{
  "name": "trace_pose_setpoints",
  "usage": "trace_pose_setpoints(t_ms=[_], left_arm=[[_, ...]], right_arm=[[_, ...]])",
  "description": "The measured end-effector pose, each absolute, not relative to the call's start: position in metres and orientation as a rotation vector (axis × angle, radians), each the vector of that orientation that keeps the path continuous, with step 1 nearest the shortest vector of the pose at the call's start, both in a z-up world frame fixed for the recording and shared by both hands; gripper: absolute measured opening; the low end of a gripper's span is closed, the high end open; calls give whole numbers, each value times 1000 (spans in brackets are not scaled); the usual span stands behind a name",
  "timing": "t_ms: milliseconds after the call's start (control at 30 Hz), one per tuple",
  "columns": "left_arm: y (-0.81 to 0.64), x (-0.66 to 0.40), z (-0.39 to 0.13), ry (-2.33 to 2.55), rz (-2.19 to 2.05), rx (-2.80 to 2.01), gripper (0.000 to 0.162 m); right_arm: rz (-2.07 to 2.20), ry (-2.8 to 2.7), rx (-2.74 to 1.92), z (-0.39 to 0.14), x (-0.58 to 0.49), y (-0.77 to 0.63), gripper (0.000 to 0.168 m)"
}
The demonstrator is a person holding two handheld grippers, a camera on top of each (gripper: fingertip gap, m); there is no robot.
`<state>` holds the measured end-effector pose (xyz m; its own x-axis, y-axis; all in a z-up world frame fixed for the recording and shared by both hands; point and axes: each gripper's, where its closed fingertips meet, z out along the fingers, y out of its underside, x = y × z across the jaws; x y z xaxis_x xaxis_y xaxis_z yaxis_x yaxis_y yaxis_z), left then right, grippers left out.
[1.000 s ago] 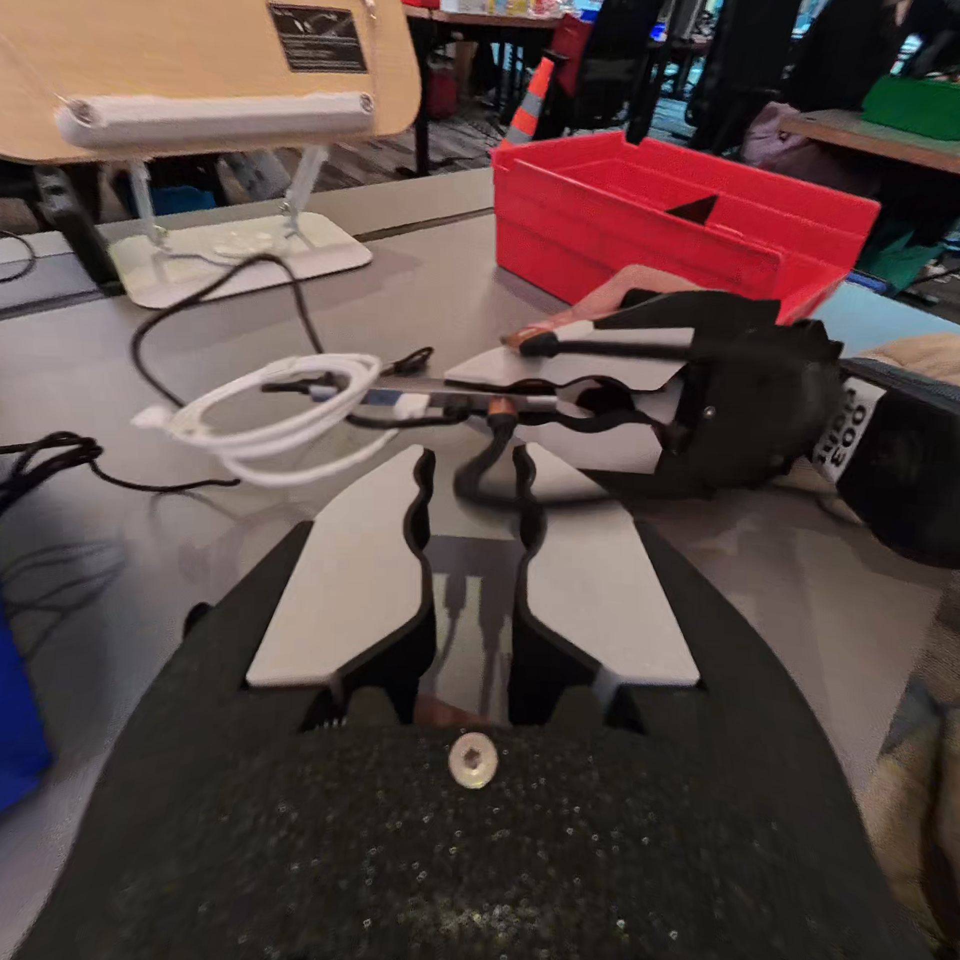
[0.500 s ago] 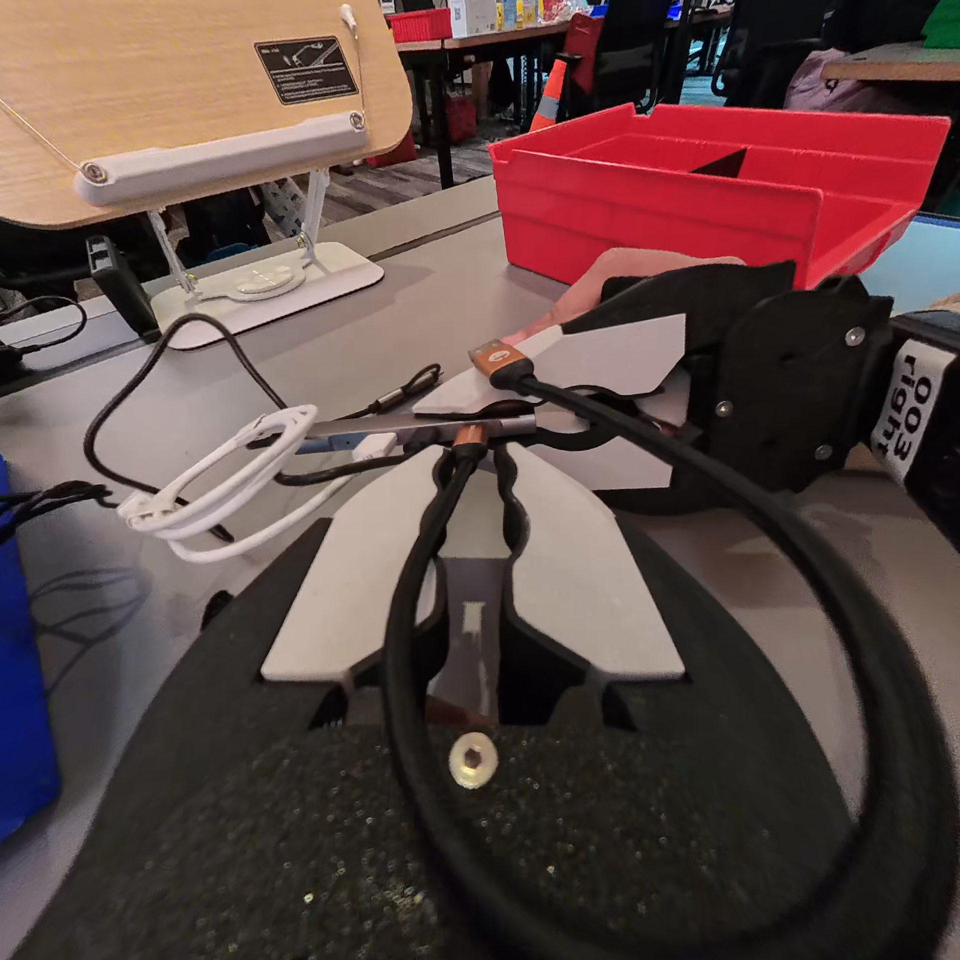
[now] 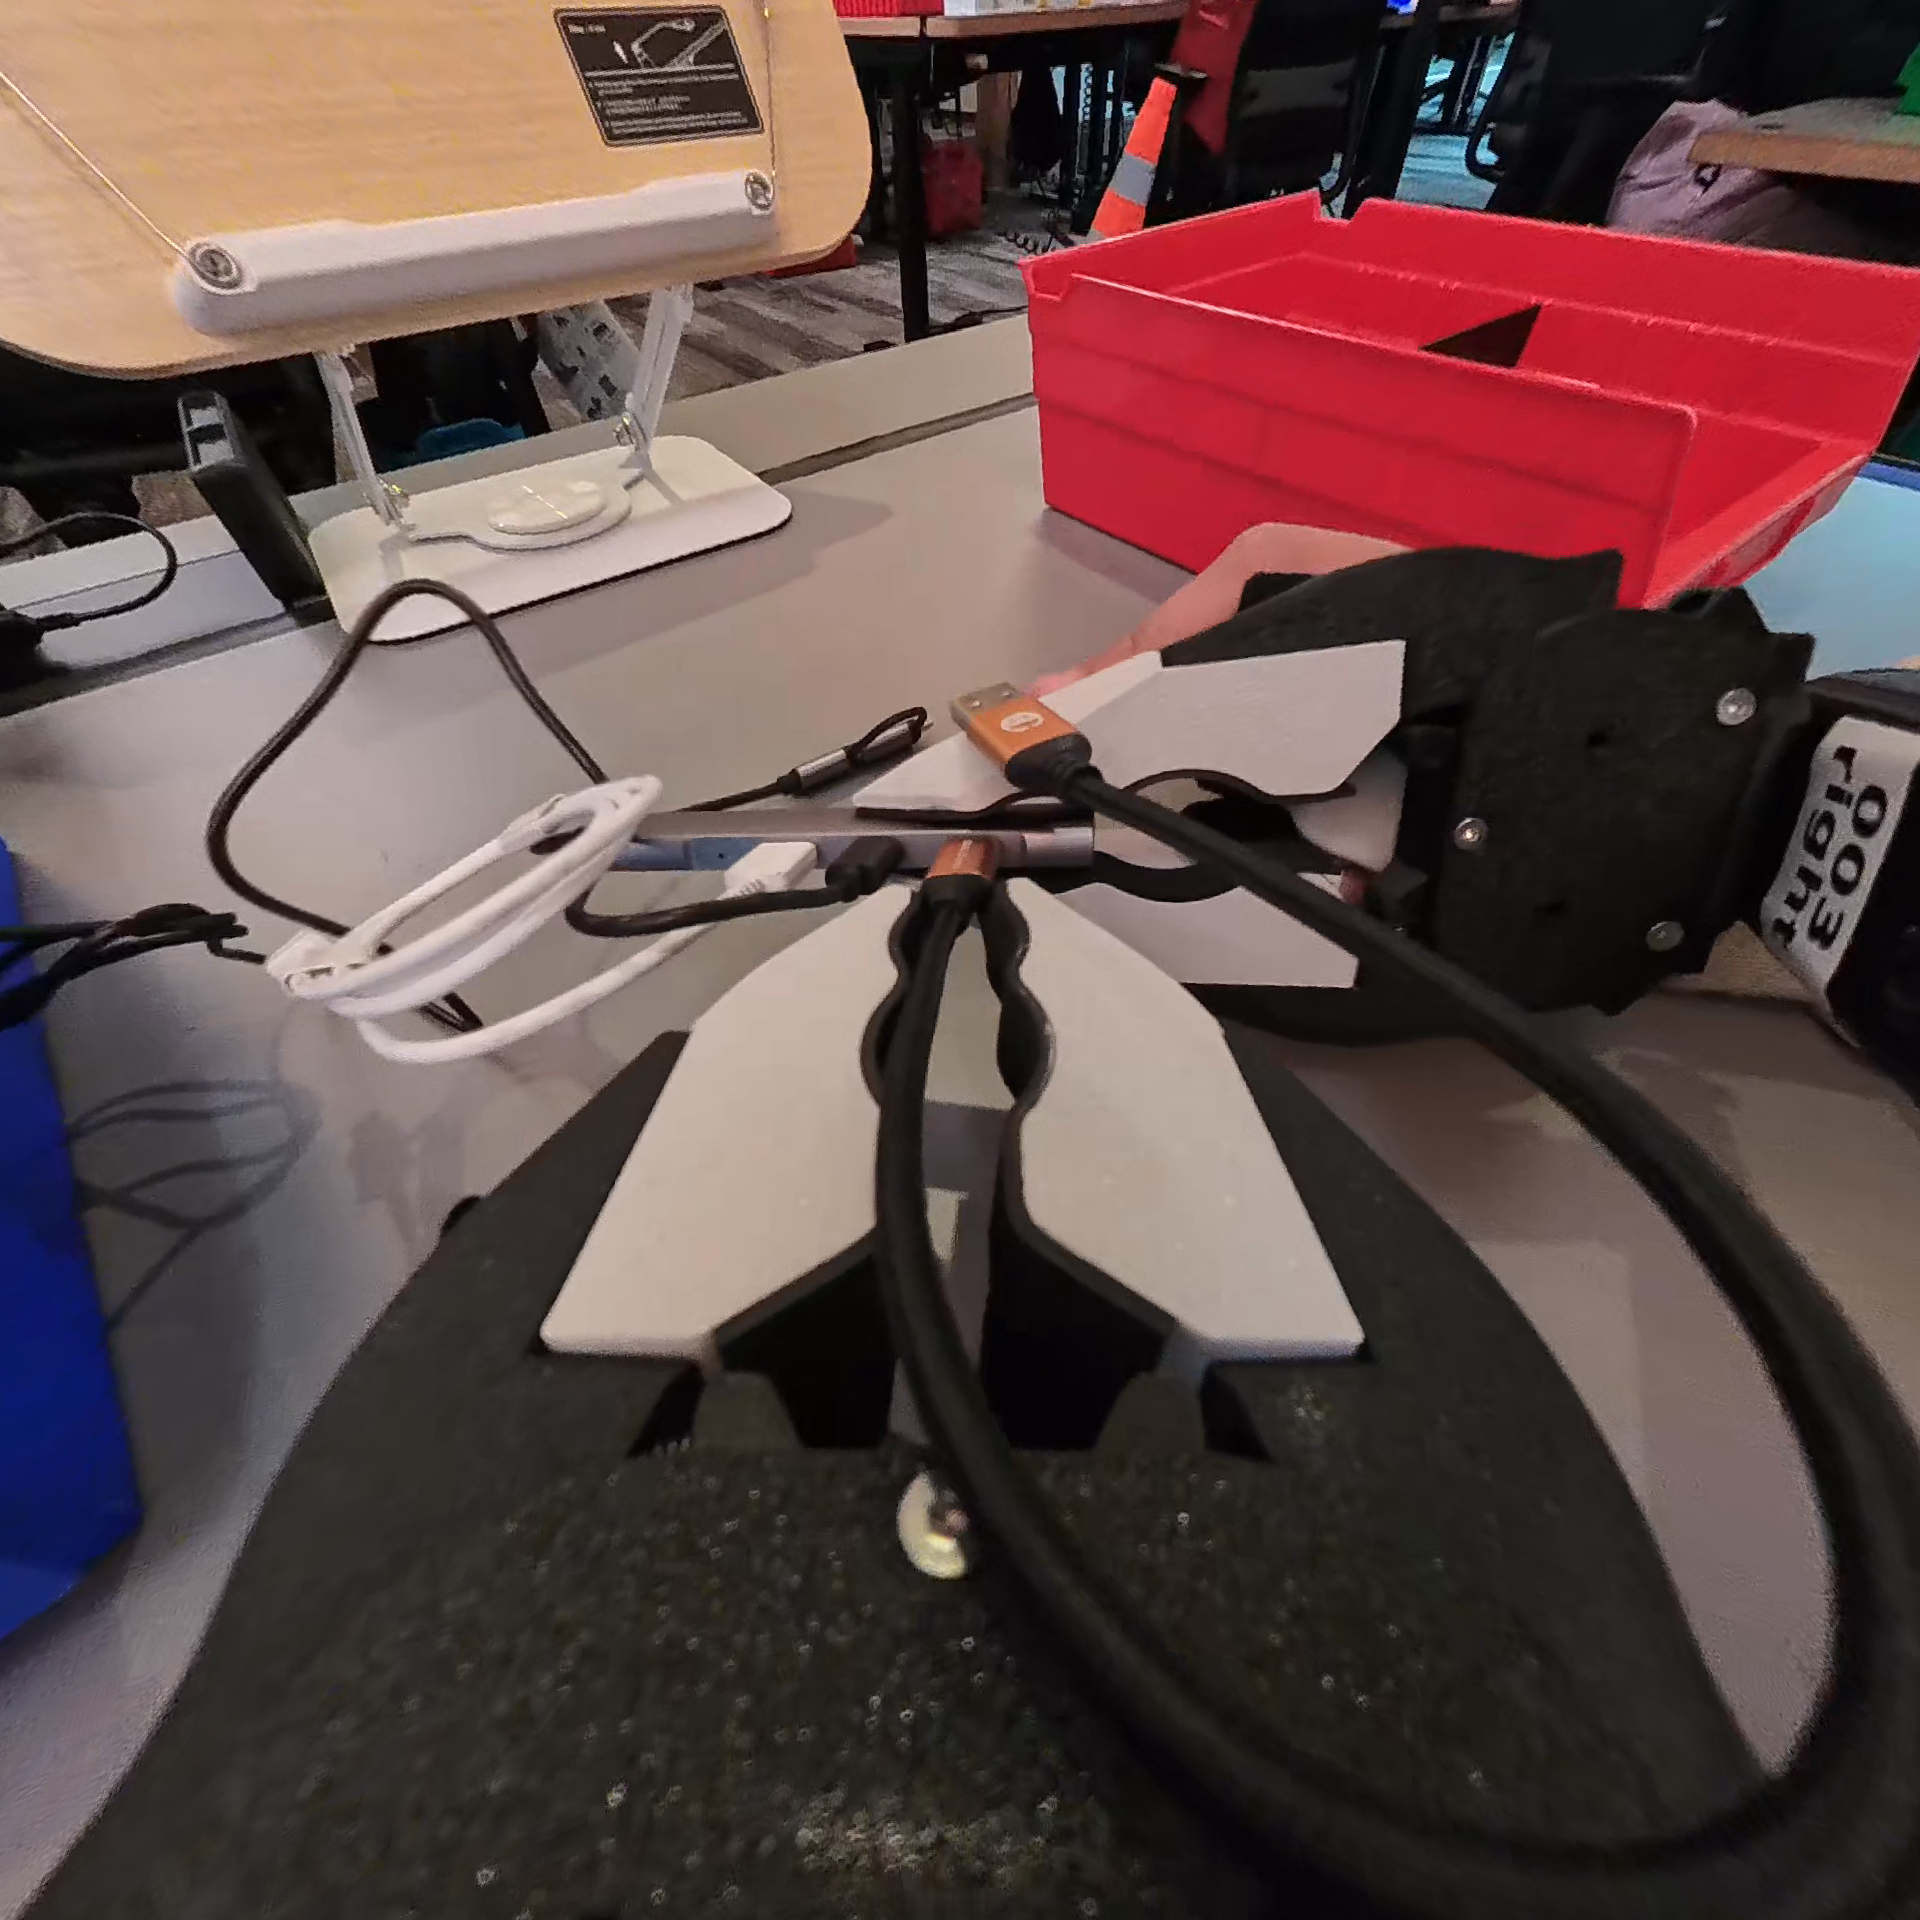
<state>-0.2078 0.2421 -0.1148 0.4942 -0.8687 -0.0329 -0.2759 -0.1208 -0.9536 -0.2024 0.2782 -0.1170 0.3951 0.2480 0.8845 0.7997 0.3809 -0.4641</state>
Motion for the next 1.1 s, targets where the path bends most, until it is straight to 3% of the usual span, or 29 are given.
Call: trace_pose_setpoints(t_ms=[1100], left_arm=[[233, -232, -109, 1041, -656, -1662, 2]], right_arm=[[-522, -1154, -1093, -109, -216, 270, 9]])
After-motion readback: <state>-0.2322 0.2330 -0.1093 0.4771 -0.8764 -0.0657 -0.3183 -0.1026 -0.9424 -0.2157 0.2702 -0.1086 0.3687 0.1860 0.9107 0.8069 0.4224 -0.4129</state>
